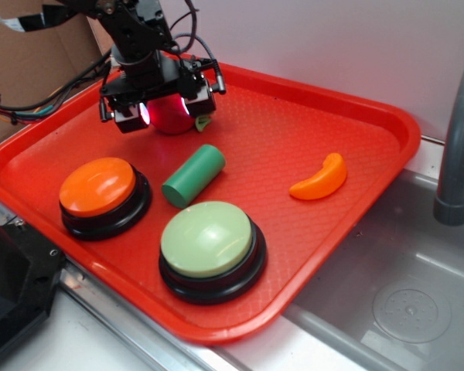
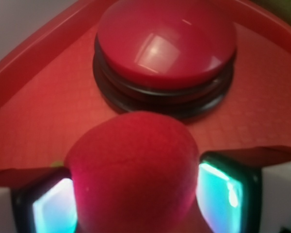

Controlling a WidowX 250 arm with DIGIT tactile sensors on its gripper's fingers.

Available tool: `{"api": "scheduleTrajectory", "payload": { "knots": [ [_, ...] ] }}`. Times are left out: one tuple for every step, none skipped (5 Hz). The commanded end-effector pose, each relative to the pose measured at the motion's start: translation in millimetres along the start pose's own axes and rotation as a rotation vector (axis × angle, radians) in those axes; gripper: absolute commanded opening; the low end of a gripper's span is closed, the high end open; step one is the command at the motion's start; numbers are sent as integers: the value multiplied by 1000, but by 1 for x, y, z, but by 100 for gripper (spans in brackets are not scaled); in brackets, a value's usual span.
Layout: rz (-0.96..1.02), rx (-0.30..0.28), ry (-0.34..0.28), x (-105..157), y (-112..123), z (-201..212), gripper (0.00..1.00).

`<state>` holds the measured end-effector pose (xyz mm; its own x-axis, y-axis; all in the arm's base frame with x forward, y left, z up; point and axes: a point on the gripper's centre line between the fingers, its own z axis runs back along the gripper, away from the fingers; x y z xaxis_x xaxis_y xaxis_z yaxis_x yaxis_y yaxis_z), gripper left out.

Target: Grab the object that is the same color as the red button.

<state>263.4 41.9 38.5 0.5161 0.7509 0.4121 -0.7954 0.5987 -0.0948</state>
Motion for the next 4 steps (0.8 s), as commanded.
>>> {"api": "scheduleTrajectory", "payload": {
  "knots": [
    [-13, 5, 9, 18, 4, -7, 0],
    [-69, -7, 62, 18, 2, -4, 0],
    [-257, -44, 196, 24, -5, 28, 0],
    [-330, -24, 272, 30, -13, 58, 0]
  ]
}}
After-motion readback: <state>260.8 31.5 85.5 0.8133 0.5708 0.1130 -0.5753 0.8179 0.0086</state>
